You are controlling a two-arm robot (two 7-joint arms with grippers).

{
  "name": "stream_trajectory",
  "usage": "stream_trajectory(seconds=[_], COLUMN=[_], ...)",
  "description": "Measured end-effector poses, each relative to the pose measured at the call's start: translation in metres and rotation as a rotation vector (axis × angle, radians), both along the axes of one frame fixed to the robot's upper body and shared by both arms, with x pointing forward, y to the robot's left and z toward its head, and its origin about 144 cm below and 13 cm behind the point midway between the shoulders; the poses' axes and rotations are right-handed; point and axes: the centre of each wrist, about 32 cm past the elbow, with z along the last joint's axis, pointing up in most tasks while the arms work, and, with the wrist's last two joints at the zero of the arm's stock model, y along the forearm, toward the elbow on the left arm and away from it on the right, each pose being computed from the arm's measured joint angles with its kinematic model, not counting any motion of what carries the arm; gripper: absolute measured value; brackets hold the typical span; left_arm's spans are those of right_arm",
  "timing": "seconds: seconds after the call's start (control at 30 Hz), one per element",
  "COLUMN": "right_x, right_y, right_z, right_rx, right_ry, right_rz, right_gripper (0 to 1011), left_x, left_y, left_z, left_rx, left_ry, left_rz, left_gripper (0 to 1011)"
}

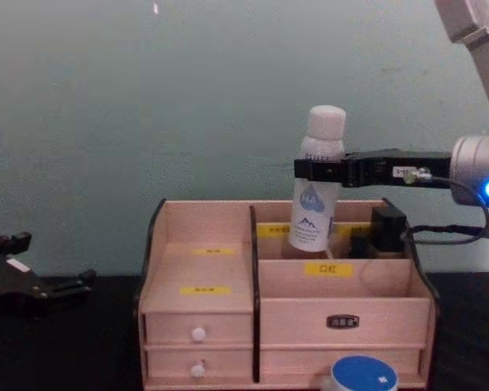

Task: Pick up the facial cleanser and watermelon frost from the table and place them into the tiered storage box.

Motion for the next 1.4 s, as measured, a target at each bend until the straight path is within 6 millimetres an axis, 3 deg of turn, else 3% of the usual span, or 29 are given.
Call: stream_trajectory(seconds=[1.4], right_x=[0.01], right_y=[0.012], right_z=[-0.036], right_rx=[-0.045], right_ry=[0.075], right_rz=[0.003], right_gripper=[605], left_x=[0.0], left_y=[0.0], left_z=[0.0], left_rx=[0.0], left_ry=[0.0], left_rz=[0.0], left_gripper=[1001])
